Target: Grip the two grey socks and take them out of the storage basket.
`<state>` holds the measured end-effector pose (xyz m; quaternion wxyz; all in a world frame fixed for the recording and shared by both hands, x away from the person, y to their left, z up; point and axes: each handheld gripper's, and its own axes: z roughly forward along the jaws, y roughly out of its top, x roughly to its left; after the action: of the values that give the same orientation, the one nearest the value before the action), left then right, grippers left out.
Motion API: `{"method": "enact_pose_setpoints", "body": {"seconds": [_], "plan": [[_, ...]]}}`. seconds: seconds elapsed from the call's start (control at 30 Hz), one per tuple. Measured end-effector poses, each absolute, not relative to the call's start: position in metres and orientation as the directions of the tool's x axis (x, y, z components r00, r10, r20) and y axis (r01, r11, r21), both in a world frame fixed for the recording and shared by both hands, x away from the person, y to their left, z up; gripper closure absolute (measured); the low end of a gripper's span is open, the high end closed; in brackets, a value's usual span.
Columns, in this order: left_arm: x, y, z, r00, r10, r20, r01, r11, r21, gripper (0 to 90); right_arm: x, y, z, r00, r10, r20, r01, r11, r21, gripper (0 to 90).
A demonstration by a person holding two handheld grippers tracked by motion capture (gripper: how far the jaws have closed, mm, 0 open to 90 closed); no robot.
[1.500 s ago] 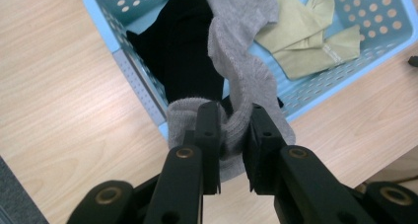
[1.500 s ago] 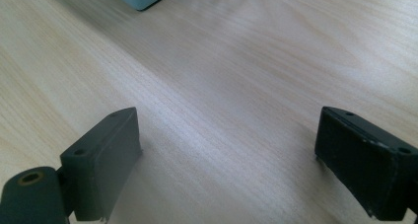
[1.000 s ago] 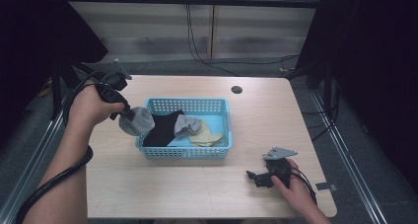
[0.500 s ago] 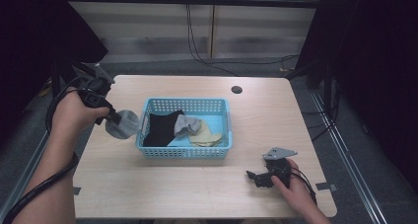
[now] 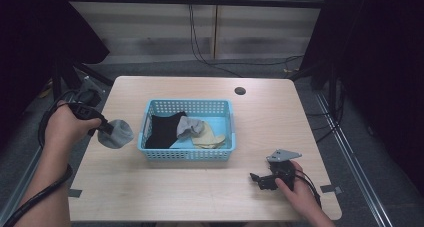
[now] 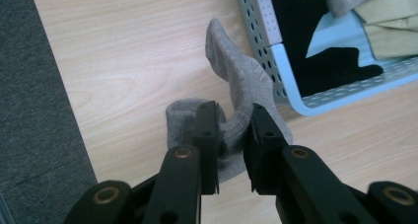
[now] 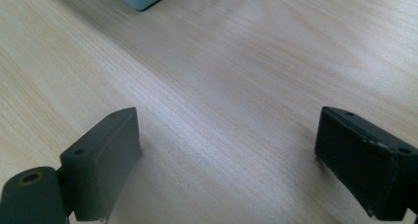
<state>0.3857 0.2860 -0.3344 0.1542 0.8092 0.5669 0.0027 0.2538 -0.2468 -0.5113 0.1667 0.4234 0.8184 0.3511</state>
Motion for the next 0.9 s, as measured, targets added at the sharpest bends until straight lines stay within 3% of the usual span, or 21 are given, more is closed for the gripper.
{"method": "enact_pose_setpoints", "body": {"seconds": [0.9], "plan": [[0.387, 0.277, -0.395, 0.345, 0.923, -0.172, 0.927, -0.307, 0.216, 75.4, 0.254, -0.247, -0.511, -0.587, 0.809, 0.024, 0.575, 0.396, 0.716, 9.4]]}}
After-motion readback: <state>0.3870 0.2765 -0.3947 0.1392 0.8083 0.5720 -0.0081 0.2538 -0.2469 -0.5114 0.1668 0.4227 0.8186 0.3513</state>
